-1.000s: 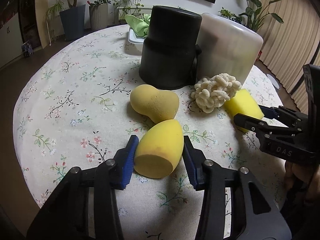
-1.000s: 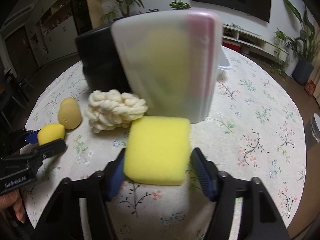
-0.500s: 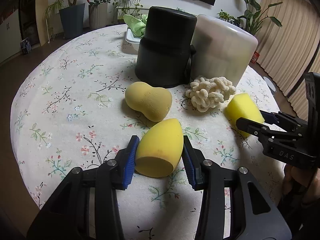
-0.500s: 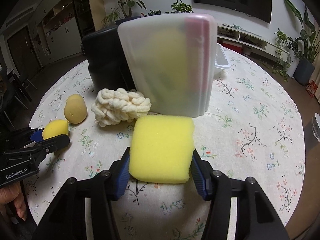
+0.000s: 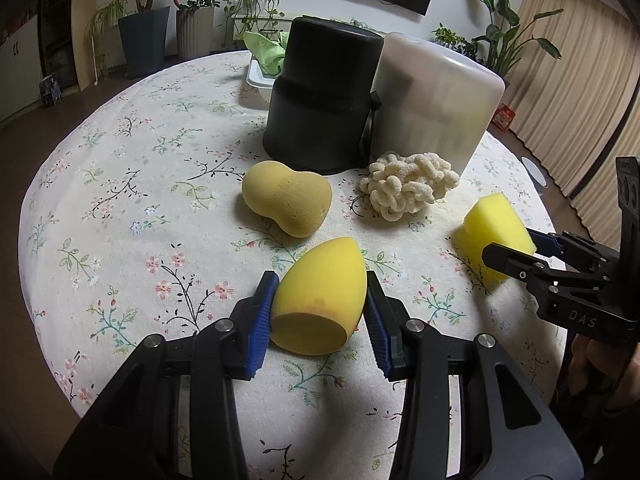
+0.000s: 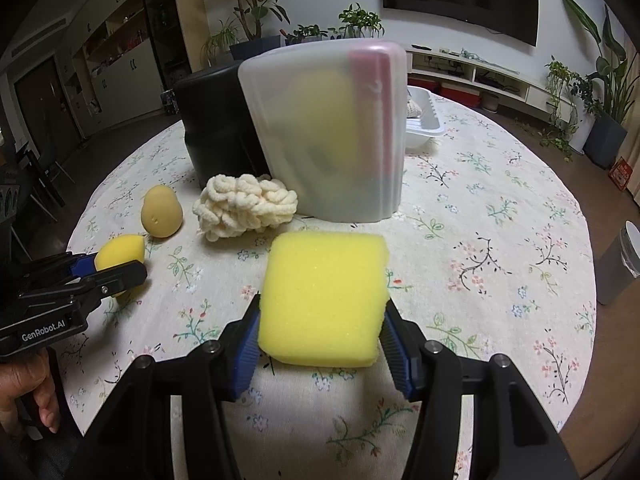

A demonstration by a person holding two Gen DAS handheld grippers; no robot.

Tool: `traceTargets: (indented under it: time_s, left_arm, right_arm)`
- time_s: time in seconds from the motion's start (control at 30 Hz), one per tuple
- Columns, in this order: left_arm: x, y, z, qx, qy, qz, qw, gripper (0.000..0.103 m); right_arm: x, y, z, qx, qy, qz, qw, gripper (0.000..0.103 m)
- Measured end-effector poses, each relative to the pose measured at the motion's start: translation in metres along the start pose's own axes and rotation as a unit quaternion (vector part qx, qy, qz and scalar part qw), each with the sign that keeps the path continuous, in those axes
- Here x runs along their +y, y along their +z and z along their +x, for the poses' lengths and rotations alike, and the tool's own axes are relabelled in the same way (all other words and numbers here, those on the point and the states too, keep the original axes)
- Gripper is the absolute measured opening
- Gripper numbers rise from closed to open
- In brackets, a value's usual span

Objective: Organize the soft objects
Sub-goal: 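Lift both yellow sponges and carry them toward the white tray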

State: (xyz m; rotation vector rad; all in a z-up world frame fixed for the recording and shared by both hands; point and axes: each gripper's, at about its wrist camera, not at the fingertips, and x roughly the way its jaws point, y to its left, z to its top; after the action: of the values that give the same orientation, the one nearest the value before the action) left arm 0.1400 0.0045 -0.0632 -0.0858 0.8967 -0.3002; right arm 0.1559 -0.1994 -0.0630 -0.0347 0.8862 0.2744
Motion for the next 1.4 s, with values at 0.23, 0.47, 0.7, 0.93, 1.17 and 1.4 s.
traceTargets:
  time_s: [0.23, 0.47, 0.7, 0.93, 1.17, 1.4]
  left_arm:
    - [0.000, -0.001, -0.007, -0.003, -0.009, -0.008, 0.9999, 0.039]
    - [0.000, 0.008, -0.044, -0.026, -0.009, -0.001, 0.9996, 0.039]
    - [0.003, 0.058, -0.100, -0.087, 0.006, 0.028, 0.9958, 0.039]
    - [0.008, 0.137, -0.140, -0.142, 0.026, 0.070, 0.9871, 0.039]
    - [0.010, 0.213, -0.128, -0.142, 0.046, 0.109, 0.9827, 0.039]
    - [0.008, 0.284, -0.075, -0.110, 0.045, 0.130, 0.9844, 0.039]
  right_arm:
    - [-0.001, -0.002, -0.005, 0.000, 0.000, -0.002, 1.000, 0.057]
    - [-0.018, -0.005, -0.031, -0.005, -0.008, 0.000, 1.000, 0.057]
    - [-0.053, 0.017, -0.077, -0.040, -0.027, 0.011, 0.999, 0.057]
    - [-0.088, 0.070, -0.121, -0.089, -0.058, -0.003, 0.994, 0.057]
    - [-0.107, 0.146, -0.136, -0.123, -0.086, -0.042, 0.988, 0.057]
    - [-0.127, 0.238, -0.107, -0.121, -0.083, -0.063, 0.987, 0.057]
